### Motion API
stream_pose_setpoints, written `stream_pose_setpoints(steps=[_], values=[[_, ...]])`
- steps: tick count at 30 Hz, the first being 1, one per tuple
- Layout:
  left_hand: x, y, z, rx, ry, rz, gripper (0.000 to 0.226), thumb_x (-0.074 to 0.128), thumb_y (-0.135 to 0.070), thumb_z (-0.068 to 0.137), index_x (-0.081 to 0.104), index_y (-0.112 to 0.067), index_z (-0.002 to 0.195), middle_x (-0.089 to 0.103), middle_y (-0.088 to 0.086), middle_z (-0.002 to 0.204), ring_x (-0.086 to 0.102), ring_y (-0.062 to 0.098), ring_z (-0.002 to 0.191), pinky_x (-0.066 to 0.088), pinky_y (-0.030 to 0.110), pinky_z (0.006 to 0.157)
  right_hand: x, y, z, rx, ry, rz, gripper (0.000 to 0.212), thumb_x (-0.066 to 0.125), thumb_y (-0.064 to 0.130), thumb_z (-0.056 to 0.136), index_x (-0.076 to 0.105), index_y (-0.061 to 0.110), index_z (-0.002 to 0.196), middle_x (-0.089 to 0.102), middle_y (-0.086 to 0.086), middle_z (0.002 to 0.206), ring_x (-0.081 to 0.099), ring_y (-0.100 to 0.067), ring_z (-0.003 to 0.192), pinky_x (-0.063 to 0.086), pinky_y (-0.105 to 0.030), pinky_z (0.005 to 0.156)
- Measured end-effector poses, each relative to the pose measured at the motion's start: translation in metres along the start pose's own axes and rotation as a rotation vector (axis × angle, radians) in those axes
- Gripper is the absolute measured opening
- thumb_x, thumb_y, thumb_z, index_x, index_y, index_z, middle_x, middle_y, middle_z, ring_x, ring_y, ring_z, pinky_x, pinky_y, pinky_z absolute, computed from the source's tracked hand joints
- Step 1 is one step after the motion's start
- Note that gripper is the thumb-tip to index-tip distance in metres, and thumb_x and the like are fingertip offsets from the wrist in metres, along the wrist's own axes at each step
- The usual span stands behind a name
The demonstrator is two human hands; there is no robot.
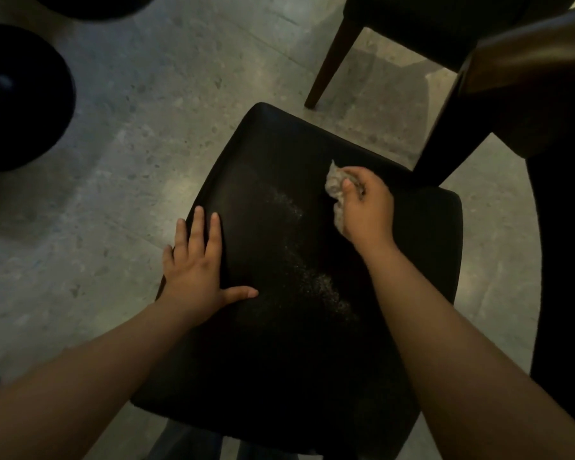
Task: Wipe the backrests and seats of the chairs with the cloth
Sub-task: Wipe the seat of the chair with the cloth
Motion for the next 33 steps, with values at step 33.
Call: stream_pose_setpoints(steps=[33], values=[[0.001, -0.004, -0.002, 0.010, 0.030, 0.002, 0.138, 0.053, -0.089, 0.057, -0.047, -0.028, 0.130, -0.053, -0.003, 0.137, -0.028, 0.033, 0.143, 0.004, 0.057, 0.116, 0.029, 0.013, -0.002, -0.023, -0.015, 0.110, 0.025, 0.050, 0.019, 0.098, 0.060, 0.032, 0.117, 0.056, 0.013, 0.120, 0.053, 0.002, 0.107, 0.044, -0.017, 0.087]])
Point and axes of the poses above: each hand's wrist, its own z-axis towards the middle knuckle, its own x-axis out of the palm, y = z × x, the point moved 7 cm from there along z, towards the middle knuckle
